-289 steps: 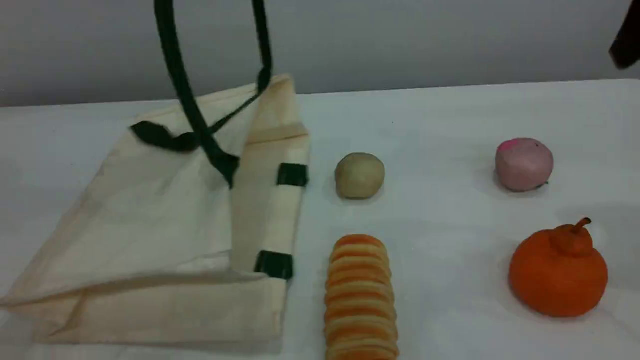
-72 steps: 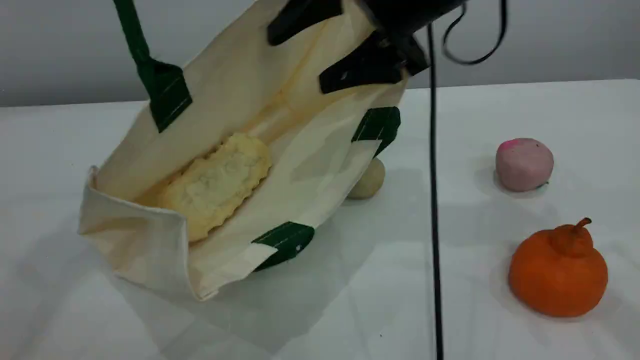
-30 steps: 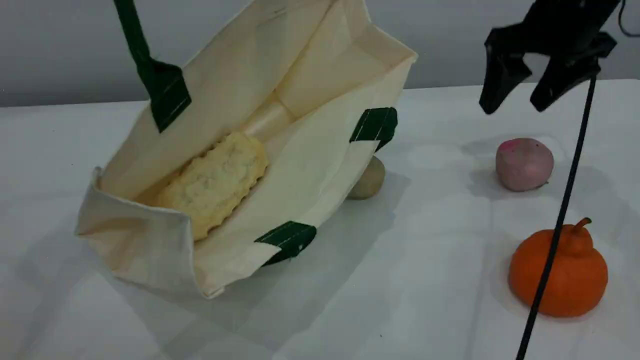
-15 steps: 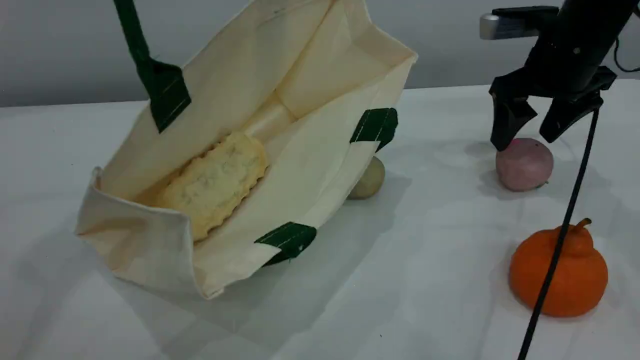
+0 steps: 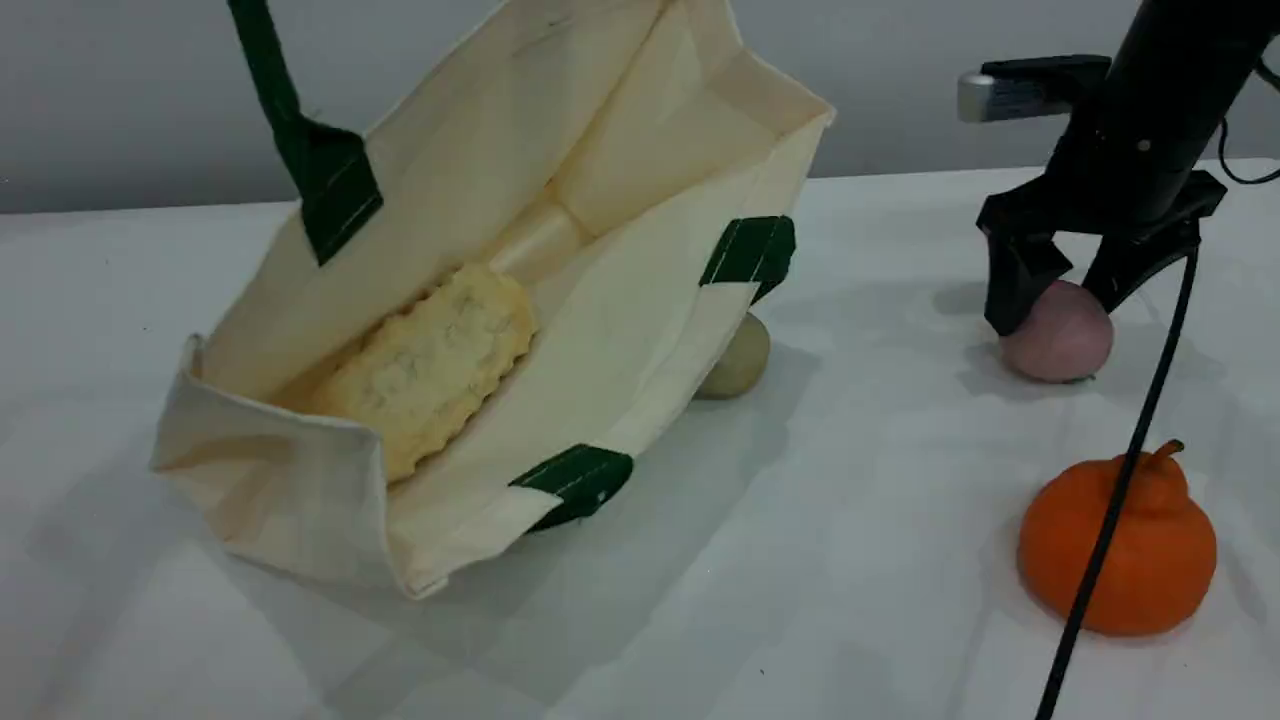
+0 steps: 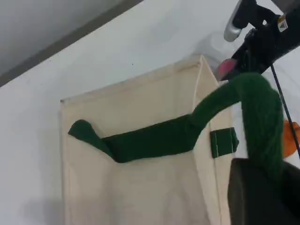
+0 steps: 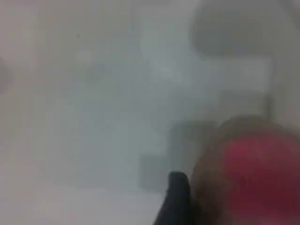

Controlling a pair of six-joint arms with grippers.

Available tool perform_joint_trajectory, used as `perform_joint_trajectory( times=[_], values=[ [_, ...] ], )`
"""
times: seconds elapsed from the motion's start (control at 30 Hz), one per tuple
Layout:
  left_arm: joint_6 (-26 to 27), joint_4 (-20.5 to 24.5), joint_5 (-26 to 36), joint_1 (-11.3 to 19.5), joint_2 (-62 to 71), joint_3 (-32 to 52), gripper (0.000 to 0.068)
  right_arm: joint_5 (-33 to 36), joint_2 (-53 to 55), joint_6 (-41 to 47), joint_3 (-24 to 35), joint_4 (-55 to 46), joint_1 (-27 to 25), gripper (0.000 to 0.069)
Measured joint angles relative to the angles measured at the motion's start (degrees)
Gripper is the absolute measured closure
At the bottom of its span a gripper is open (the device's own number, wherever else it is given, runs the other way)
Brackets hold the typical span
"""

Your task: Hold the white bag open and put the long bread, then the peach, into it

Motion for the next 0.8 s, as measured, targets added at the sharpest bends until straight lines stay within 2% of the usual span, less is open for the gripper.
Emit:
perform_joint_trajectory(
  times=[0.07, 0.23, 0.3, 0.47, 0.67, 0.8],
  values=[
    [0.0, 0.0, 0.0, 0.0, 0.0, 0.0, 0.058, 0.5, 0.0, 0.0, 0.0, -0.67, 0.0, 0.0195],
    [0.0, 0.0, 0.0, 0.0, 0.0, 0.0, 0.058, 0.91, 0.0, 0.0, 0.0, -0.62, 0.0, 0.0379],
    [0.0, 0.0, 0.0, 0.0, 0.0, 0.0, 0.058, 0.97, 0.0, 0.0, 0.0, -0.43, 0.0, 0.0425],
    [0.0, 0.0, 0.0, 0.0, 0.0, 0.0, 0.058, 1.87, -0.32, 0.99, 0.0, -1.08, 0.0, 0.0426],
    [0.0, 0.0, 0.0, 0.0, 0.0, 0.0, 0.058, 9.77, -3.13, 7.15, -3.27, -7.68, 0.05, 0.0427],
    [0.0, 0.0, 0.0, 0.0, 0.0, 0.0, 0.058, 14.42, -6.58, 9.6, -3.4, -10.59, 0.0, 0.0429]
  ],
)
